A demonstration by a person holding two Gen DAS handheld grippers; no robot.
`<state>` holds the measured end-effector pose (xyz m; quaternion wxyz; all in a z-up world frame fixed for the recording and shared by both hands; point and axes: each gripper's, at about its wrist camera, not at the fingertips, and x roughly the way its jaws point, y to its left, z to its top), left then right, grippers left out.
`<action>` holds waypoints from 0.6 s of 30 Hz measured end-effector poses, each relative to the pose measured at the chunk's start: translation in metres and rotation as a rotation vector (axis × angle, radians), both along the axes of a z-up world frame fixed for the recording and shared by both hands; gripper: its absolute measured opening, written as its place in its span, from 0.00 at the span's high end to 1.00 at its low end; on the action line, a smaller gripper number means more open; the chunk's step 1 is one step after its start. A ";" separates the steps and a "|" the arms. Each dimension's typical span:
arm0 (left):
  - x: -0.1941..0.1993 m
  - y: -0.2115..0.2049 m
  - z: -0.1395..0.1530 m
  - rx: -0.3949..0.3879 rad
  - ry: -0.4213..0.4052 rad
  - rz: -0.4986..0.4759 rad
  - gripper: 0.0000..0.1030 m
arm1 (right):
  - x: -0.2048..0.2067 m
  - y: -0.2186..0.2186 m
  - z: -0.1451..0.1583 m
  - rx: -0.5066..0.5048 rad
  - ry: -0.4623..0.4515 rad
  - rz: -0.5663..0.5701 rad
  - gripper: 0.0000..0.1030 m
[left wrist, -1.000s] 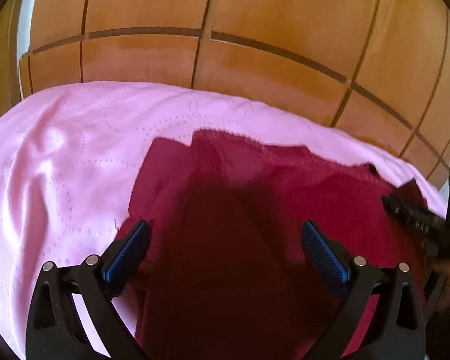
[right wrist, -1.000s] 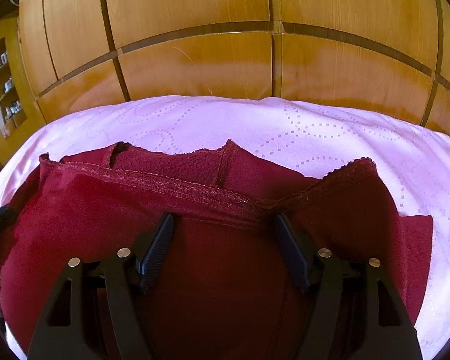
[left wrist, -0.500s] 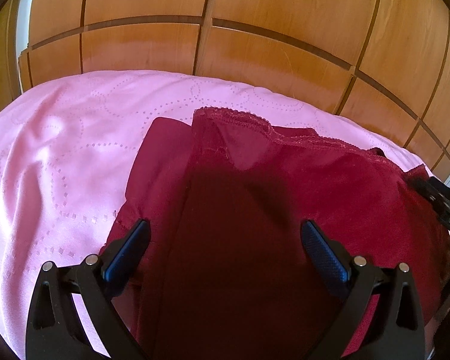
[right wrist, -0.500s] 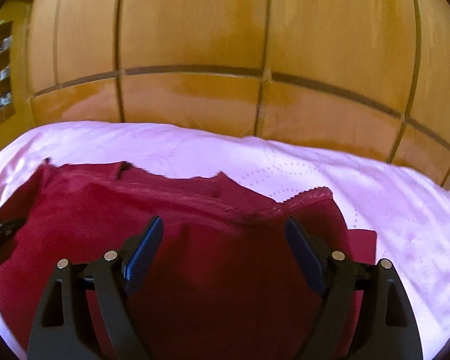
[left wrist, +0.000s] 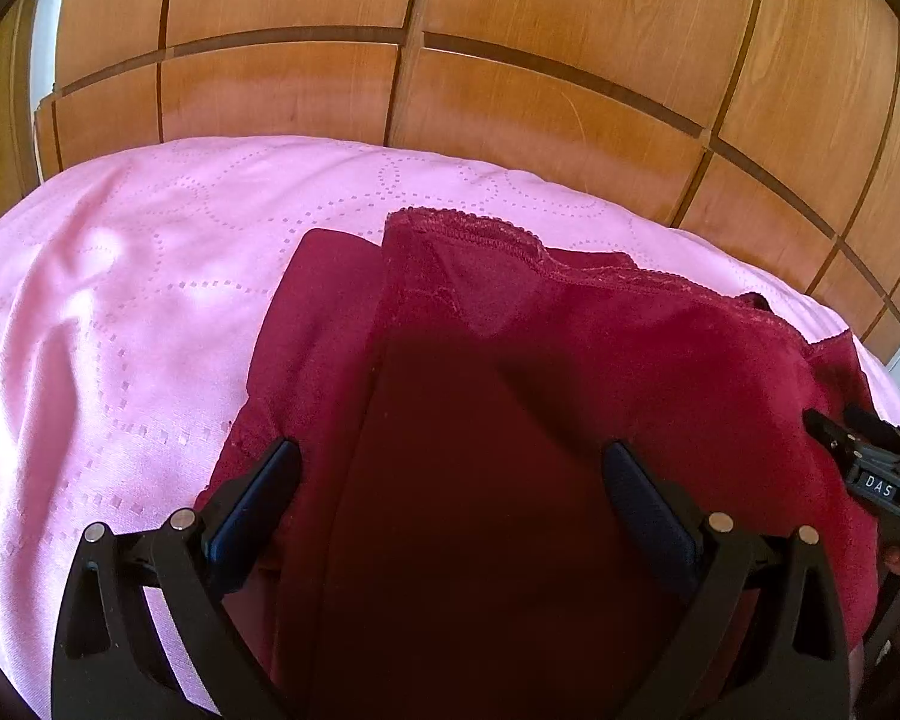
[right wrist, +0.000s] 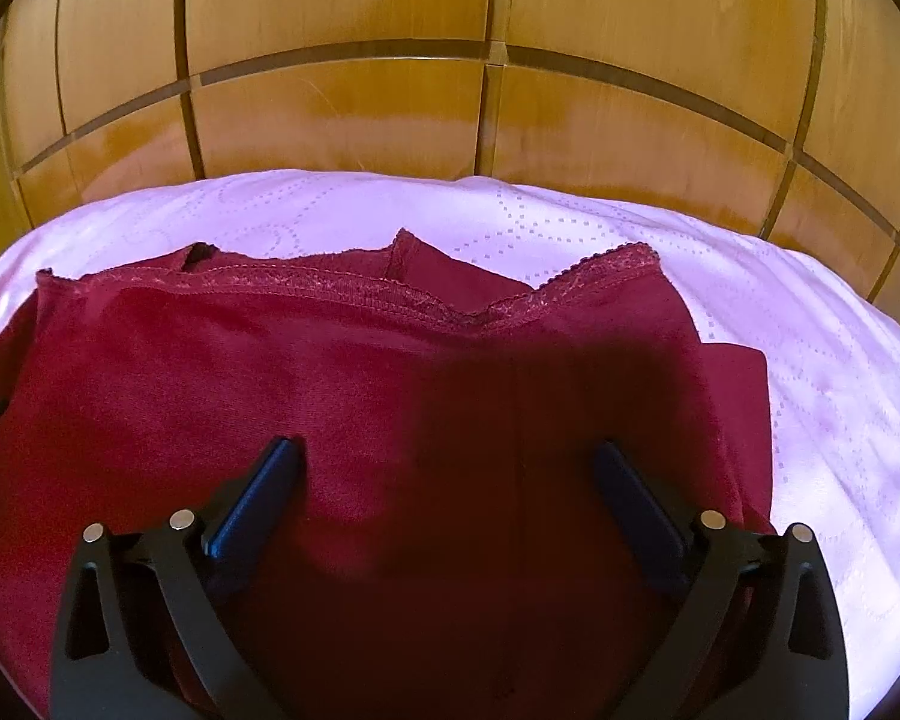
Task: Fold small clothes
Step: 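Press the folded shirt flat with both grippers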
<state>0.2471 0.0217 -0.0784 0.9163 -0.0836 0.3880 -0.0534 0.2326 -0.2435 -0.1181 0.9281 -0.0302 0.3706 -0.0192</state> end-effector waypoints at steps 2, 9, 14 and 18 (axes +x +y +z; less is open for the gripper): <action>0.000 0.000 0.000 -0.004 -0.001 -0.001 0.02 | 0.001 0.001 0.000 -0.006 0.004 -0.003 0.04; -0.001 0.003 -0.001 -0.024 -0.007 -0.003 0.02 | 0.003 0.000 0.001 -0.006 0.013 -0.004 0.04; -0.002 0.004 -0.001 -0.028 -0.007 -0.004 0.02 | 0.002 -0.001 0.000 0.002 0.015 -0.005 0.04; -0.001 0.004 -0.001 -0.023 -0.006 -0.005 0.02 | 0.001 -0.002 0.000 0.008 0.013 -0.005 0.04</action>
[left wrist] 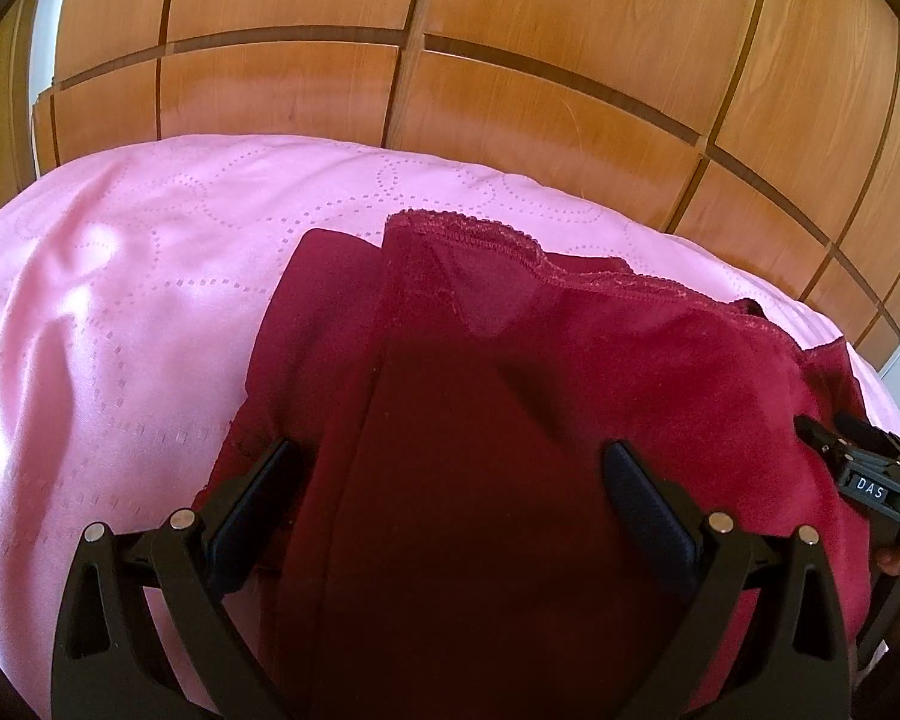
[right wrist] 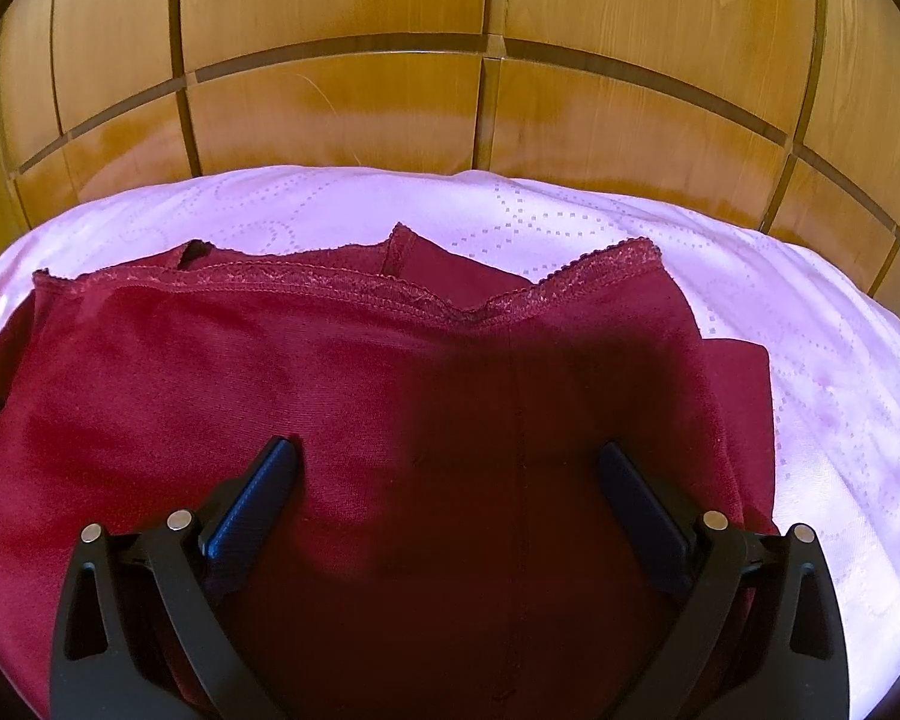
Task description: Fold small clothes
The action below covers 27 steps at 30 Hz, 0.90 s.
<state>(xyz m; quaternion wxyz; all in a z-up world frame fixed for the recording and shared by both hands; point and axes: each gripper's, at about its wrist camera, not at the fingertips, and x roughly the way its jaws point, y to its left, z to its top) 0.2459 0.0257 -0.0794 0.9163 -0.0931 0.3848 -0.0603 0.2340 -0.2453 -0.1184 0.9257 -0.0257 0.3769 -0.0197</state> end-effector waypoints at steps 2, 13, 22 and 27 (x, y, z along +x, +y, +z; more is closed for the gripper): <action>0.000 -0.001 0.000 0.003 0.001 0.001 0.02 | 0.000 0.000 0.000 0.002 -0.001 0.000 0.04; 0.001 0.000 0.000 -0.006 0.000 0.001 0.02 | 0.000 0.004 0.003 -0.001 0.011 -0.012 0.04; 0.000 0.001 -0.001 -0.001 0.001 0.002 0.02 | -0.038 0.003 0.019 0.038 -0.030 -0.006 0.04; 0.000 0.000 -0.002 0.010 0.004 0.003 0.02 | -0.071 -0.019 0.023 0.157 -0.061 -0.001 0.04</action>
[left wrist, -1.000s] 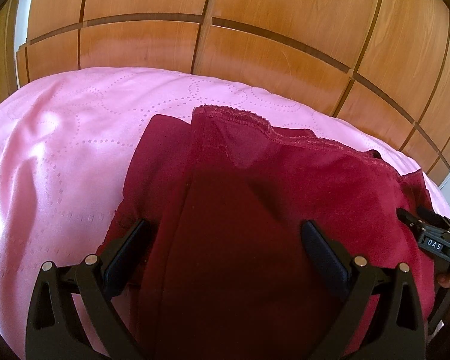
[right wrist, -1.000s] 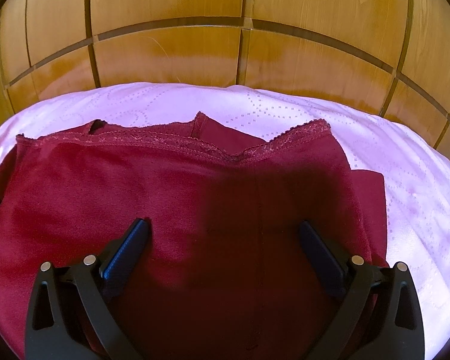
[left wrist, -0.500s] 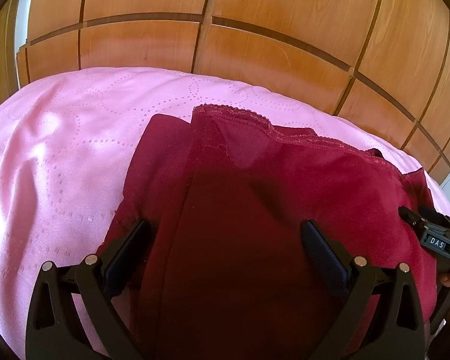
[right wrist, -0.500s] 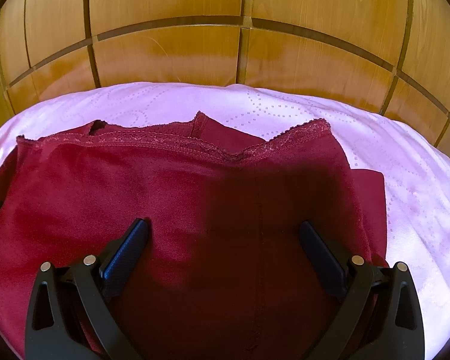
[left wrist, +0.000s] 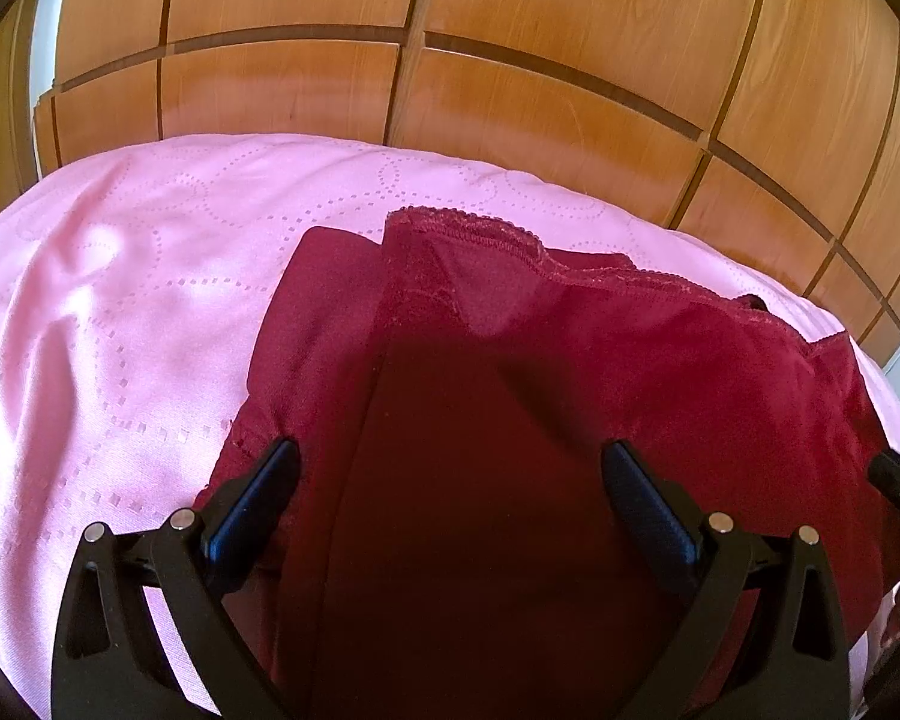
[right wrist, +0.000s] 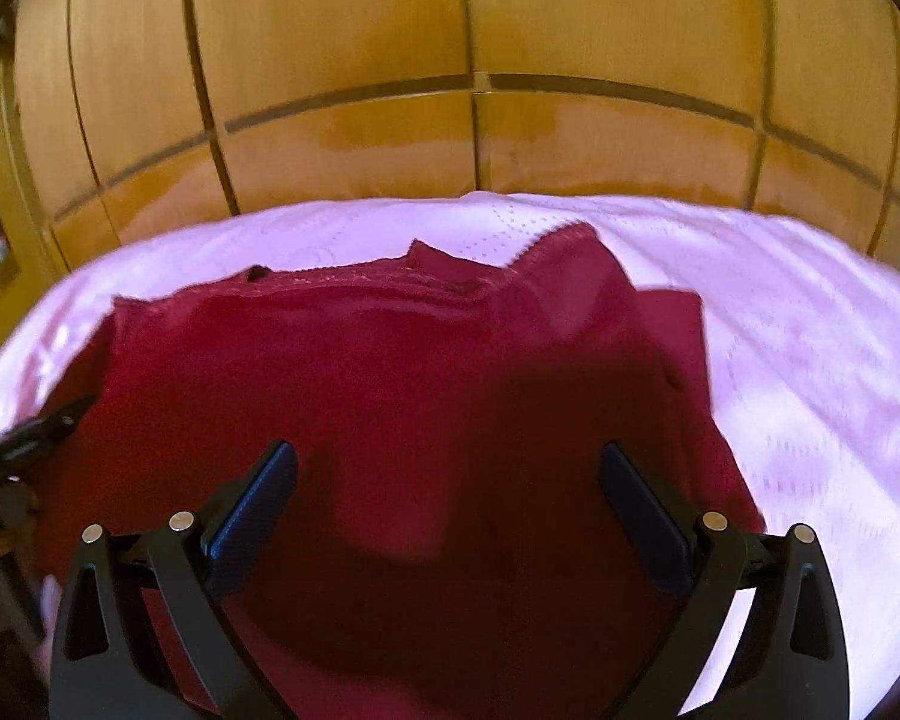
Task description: Fold small clothes
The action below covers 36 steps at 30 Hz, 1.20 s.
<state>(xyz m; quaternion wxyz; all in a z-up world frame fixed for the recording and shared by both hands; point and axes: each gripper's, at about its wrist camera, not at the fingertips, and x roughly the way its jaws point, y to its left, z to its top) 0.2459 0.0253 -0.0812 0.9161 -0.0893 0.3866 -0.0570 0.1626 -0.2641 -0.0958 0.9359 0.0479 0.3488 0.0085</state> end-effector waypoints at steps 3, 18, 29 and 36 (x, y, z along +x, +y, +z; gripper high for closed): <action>0.001 0.000 0.000 0.000 0.000 -0.001 0.02 | -0.018 -0.022 0.001 0.093 -0.016 -0.021 0.04; 0.000 0.004 0.001 -0.018 0.002 -0.006 0.02 | -0.084 -0.120 -0.026 0.492 -0.010 -0.257 0.04; -0.045 0.016 0.030 -0.143 -0.107 0.010 0.02 | -0.104 -0.122 -0.027 0.574 -0.005 -0.268 0.04; -0.069 -0.004 0.048 -0.151 -0.189 -0.075 0.02 | -0.126 -0.127 -0.027 0.661 0.032 -0.299 0.04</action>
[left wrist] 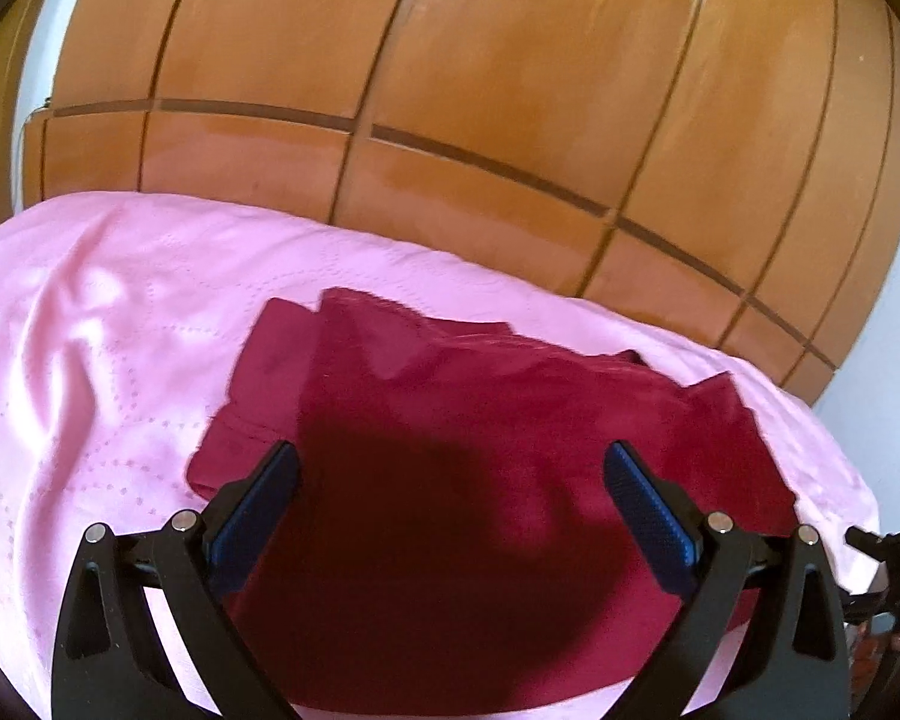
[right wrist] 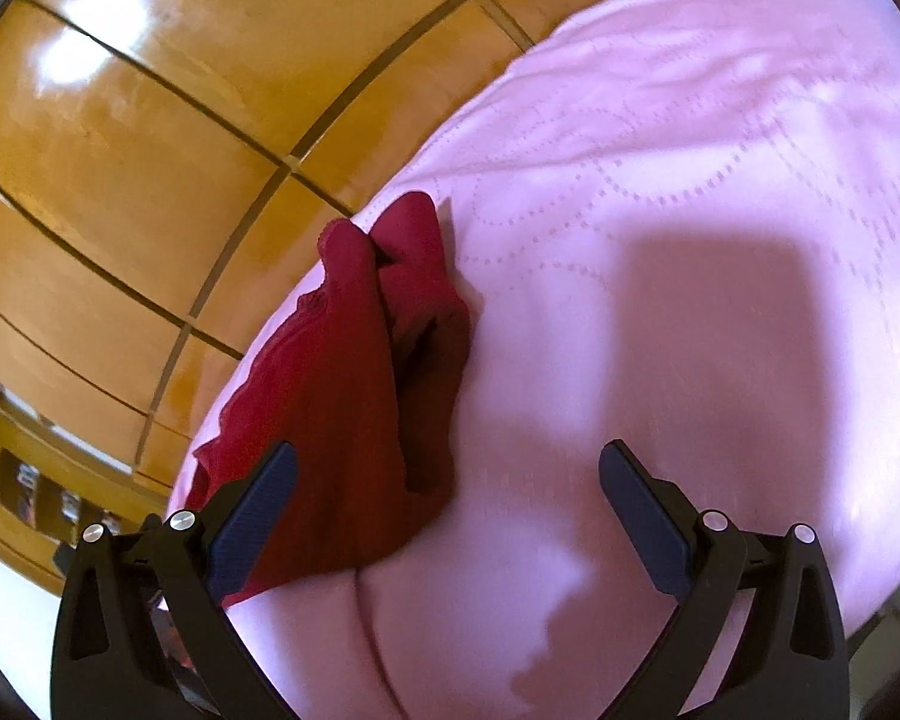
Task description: Fold small clothes
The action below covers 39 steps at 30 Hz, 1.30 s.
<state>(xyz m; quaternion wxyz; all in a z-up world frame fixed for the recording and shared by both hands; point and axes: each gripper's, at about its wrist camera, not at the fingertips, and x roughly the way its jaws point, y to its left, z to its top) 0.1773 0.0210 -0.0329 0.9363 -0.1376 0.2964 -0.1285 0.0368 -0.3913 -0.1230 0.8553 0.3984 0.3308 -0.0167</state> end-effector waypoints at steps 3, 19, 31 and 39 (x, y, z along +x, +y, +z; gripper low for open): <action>-0.003 -0.007 0.002 -0.024 -0.007 -0.028 0.03 | -0.004 0.004 -0.002 0.033 0.007 0.013 0.04; -0.004 -0.063 -0.035 0.116 0.117 -0.227 0.03 | 0.030 0.038 -0.005 0.108 -0.037 0.136 0.03; -0.009 -0.067 -0.042 0.160 0.110 -0.244 0.03 | 0.088 0.052 -0.007 0.043 -0.052 0.122 0.39; -0.015 -0.037 -0.031 0.069 0.118 -0.194 0.02 | 0.089 0.041 -0.008 0.161 -0.048 0.068 0.77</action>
